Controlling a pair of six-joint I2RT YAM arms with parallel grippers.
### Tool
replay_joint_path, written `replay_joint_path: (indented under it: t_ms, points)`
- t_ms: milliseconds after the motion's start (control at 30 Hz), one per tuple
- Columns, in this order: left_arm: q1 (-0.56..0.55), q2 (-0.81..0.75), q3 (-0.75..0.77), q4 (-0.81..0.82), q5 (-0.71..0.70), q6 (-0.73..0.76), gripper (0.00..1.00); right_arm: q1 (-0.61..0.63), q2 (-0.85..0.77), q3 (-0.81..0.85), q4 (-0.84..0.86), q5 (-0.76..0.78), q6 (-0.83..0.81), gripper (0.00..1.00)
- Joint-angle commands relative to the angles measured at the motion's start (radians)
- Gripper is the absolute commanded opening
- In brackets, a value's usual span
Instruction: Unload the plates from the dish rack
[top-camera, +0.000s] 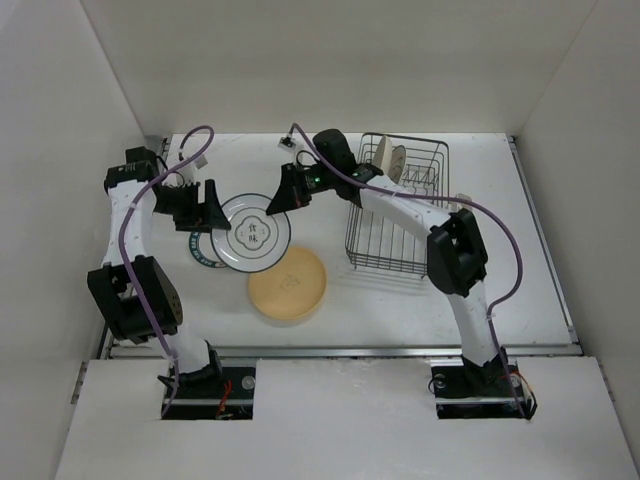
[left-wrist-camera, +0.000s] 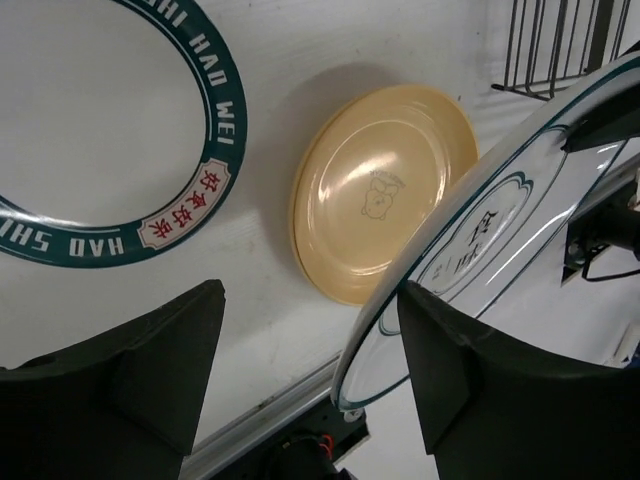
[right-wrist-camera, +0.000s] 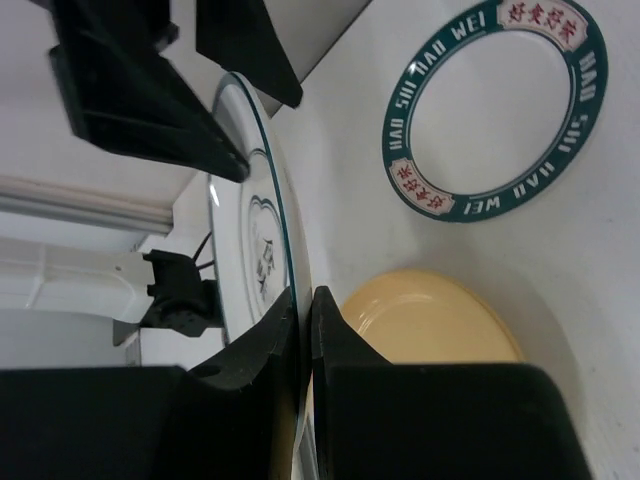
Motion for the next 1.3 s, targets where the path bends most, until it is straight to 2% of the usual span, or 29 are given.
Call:
replay_joint_path:
  t_ms: [0,67,133,200,233,267,300,433,500,533,633,700,767,800,900,1167,1200,1267]
  points:
    - [-0.003,0.007,-0.022,-0.008,-0.025,0.006,0.66,0.0,-0.018,0.004,0.198,-0.139,0.086,0.0]
    - [-0.003,0.03,-0.011,-0.044,0.048,0.037,0.62,0.009,-0.008,0.004,0.198,-0.148,0.095,0.0]
    - [-0.014,0.042,0.015,-0.14,0.113,0.131,0.51,0.018,0.003,0.013,0.208,-0.148,0.095,0.0]
    - [-0.014,0.057,0.053,-0.223,0.191,0.209,0.32,0.018,0.012,0.014,0.218,-0.148,0.106,0.0]
    - [-0.014,0.073,0.064,-0.281,0.203,0.233,0.12,0.018,0.012,0.014,0.218,-0.148,0.106,0.0]
    - [-0.014,0.073,0.064,-0.303,0.204,0.261,0.02,0.018,0.012,0.014,0.218,-0.137,0.115,0.0]
    - [-0.014,0.088,0.079,-0.321,0.204,0.27,0.0,0.018,0.012,0.014,0.227,-0.137,0.115,0.0]
    - [-0.014,0.125,0.099,-0.4,0.217,0.327,0.0,0.018,0.003,0.014,0.227,-0.128,0.115,0.02]
    - [-0.002,0.125,0.108,-0.378,0.217,0.287,0.0,0.018,0.003,0.024,0.198,-0.088,0.115,0.21]
    - [0.012,0.134,0.109,-0.355,0.217,0.252,0.0,0.018,0.003,0.035,0.186,-0.076,0.115,0.41]
    - [0.086,0.134,0.119,-0.25,0.162,0.099,0.0,-0.002,-0.008,0.035,0.132,0.018,0.115,0.65]
    - [0.138,0.134,0.119,-0.156,0.106,-0.017,0.0,-0.014,-0.046,0.035,0.048,0.184,0.106,0.67]
    - [0.166,0.134,0.119,-0.108,0.075,-0.069,0.0,-0.028,-0.071,0.044,-0.04,0.347,0.106,0.68]
    - [0.187,0.134,0.119,-0.084,0.056,-0.095,0.0,-0.04,-0.083,0.059,-0.118,0.5,0.095,0.68]
    - [0.198,0.155,0.084,0.016,-0.069,-0.21,0.0,-0.05,-0.148,0.06,-0.172,0.643,0.049,0.68]
    - [0.198,0.329,0.13,0.01,-0.109,-0.236,0.0,-0.05,-0.247,0.049,-0.226,0.699,-0.052,0.68]
    - [0.198,0.344,0.139,0.01,-0.109,-0.236,0.02,-0.05,-0.247,0.049,-0.226,0.699,-0.063,0.68]
    - [0.189,0.372,0.161,-0.005,-0.122,-0.21,0.21,-0.05,-0.257,0.049,-0.249,0.71,-0.075,0.68]
